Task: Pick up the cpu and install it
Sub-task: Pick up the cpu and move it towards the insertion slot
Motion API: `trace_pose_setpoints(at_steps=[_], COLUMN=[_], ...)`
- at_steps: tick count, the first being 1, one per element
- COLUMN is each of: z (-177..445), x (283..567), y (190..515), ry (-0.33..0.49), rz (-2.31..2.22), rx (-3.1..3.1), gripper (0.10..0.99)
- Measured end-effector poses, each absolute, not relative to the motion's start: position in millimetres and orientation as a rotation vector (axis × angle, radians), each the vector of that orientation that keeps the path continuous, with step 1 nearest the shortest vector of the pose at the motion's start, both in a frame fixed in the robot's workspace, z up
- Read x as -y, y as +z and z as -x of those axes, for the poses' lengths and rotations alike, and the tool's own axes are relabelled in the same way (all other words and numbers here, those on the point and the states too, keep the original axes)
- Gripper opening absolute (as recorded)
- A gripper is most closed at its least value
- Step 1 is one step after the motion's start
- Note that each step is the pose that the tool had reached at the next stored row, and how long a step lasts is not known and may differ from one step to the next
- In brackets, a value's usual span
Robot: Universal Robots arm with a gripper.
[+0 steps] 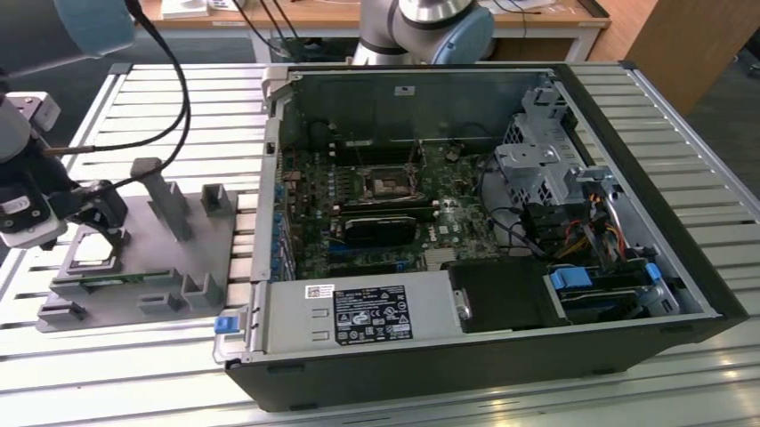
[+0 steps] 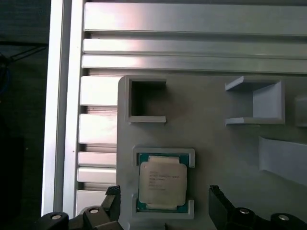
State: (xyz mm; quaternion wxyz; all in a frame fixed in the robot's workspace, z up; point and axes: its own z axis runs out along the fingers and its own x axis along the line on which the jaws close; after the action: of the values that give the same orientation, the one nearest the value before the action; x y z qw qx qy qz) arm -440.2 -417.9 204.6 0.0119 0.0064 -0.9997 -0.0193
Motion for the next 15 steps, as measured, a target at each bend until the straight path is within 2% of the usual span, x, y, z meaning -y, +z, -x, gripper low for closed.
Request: trace_pose_setpoints(at_steps=[9, 11, 12, 15], z=[440.2, 442.8, 443.5, 444.0], x=[413.1, 412.8, 412.6, 412.4], y=[190.3, 189.9, 189.8, 186.8], ry=[-0.06, -0.06, -0.06, -0.06], rz=[-0.02, -0.02, -0.02, -0.02], rx=[3.117, 3.119, 3.119, 3.119], gripper=[0.82, 0.804, 0.737, 0.722])
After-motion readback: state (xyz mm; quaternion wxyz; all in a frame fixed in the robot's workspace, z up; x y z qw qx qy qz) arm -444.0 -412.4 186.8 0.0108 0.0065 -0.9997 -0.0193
